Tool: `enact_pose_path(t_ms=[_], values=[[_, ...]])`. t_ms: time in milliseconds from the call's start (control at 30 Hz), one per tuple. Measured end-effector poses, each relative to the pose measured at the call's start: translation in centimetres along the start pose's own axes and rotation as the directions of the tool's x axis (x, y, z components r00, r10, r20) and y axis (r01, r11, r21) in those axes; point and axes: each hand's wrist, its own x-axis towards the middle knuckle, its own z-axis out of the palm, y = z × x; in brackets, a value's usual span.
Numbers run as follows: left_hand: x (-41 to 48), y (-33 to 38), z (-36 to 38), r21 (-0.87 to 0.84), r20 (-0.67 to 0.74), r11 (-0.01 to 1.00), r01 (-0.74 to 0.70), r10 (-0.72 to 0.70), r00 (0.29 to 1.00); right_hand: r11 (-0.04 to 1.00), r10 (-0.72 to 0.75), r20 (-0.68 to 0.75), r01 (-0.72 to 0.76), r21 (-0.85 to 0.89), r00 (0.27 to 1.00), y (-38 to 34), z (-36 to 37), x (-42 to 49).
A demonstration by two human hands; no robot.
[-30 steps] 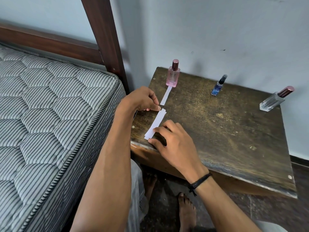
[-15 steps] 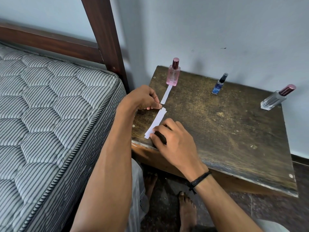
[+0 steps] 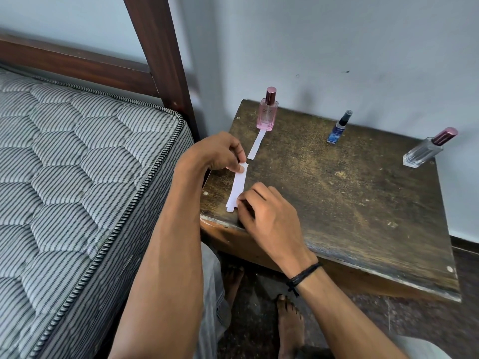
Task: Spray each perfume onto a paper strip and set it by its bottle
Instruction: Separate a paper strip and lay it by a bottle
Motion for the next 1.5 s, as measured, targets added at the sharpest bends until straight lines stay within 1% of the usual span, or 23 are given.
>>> enact_pose_path(t_ms=[133,433,567,800,1067,1500], values=[[-0.1,-0.1,-0.3,-0.017,-0.011,1.0,0.002,-0.002,1.0,1.0,-0.012,-0.004,0.012,0.0,1.0,0.0,0.0,0.0],[-0.2,0.4,0.1,0.013,-0.013,1.0,0.022,-0.022,1.0,0.998,-0.059,-0.013,0.059,0.019,0.998,-0.2,-0.3,0.1],[-0.1,0.3,0.1,0.014,-0.014,1.0,0.022,-0.022,1.0,0.995,-0.077,-0.014,0.078,0.055,0.997,0.0,-0.3,0.0],[-0.2,0.6,0.3,0.026,-0.014,0.999,0.036,-0.036,0.999,0.997,-0.071,-0.068,0.074,0.037,0.995,0.2,0.0,0.1],[-0.4,1.0,0.5,0.03,-0.01,0.999,0.031,-0.031,0.999,0.994,-0.102,-0.017,0.103,0.046,0.995,-0.2,0.6,0.3],[-0.3,1.0,0.5,0.026,-0.009,0.999,0.047,-0.047,0.999,0.992,-0.093,0.004,0.092,0.08,0.996,-0.2,0.4,0.3]])
